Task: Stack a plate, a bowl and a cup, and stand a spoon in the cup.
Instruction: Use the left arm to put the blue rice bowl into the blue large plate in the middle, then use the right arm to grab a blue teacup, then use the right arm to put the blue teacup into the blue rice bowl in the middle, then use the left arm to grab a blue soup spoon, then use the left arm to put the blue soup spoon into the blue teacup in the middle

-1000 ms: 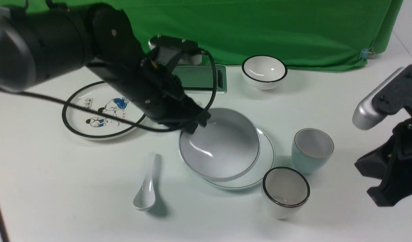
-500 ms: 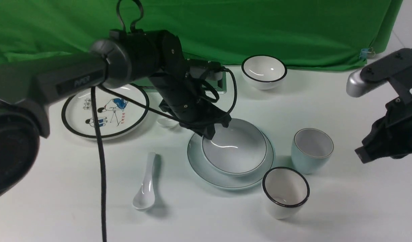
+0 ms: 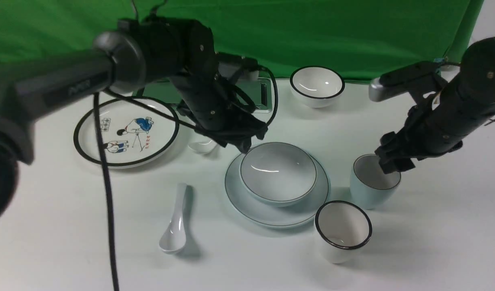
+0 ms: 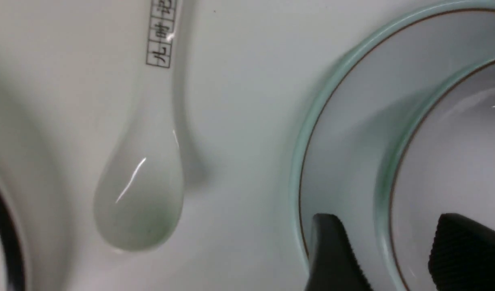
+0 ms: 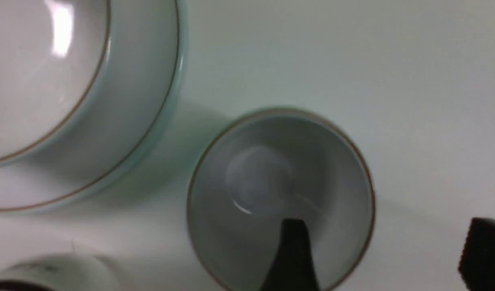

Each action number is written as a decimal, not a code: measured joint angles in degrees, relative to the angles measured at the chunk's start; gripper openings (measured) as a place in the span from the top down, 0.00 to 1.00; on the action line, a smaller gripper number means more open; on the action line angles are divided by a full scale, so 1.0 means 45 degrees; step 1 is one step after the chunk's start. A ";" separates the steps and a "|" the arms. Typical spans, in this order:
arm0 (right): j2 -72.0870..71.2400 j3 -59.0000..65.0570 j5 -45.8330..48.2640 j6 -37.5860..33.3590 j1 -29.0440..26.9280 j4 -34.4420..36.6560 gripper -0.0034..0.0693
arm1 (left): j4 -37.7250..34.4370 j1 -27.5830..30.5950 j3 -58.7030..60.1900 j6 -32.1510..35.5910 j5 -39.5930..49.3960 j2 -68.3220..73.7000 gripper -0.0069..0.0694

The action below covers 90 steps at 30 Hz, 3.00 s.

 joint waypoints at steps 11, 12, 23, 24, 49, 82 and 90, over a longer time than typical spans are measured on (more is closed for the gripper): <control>0.1289 -0.0493 0.0007 -0.0125 0.0000 0.0085 0.84 | 0.1775 0.0000 0.2311 -0.0346 0.1027 -0.5135 0.72; 0.1202 -0.0668 0.0248 -0.0237 0.0000 0.0142 0.85 | 0.1924 0.0000 0.2660 -0.0462 0.0972 -0.5485 0.75; 0.1088 -0.4322 0.2110 -0.2109 0.1670 0.2293 0.84 | 0.3567 0.0012 0.7675 -0.1996 -0.0807 -0.7116 0.90; 0.1326 -0.4538 0.2149 -0.2127 0.1933 0.2342 0.84 | 0.3579 0.0012 0.7680 -0.2179 -0.0861 -0.7012 0.89; 0.4466 -0.7032 0.3685 -0.1730 0.2656 0.2282 0.44 | -0.0122 0.1372 0.7749 -0.1078 -0.3978 -0.3413 0.37; -0.4185 -0.4602 0.5378 -0.1911 0.2644 -0.0330 0.57 | -0.1344 -0.2437 0.5980 0.0907 -1.1890 -0.3902 0.81; -0.4638 -0.3430 0.5769 -0.1700 0.2644 -0.0330 0.58 | -0.0512 -0.2849 0.5980 0.1225 -1.4828 -0.1947 0.81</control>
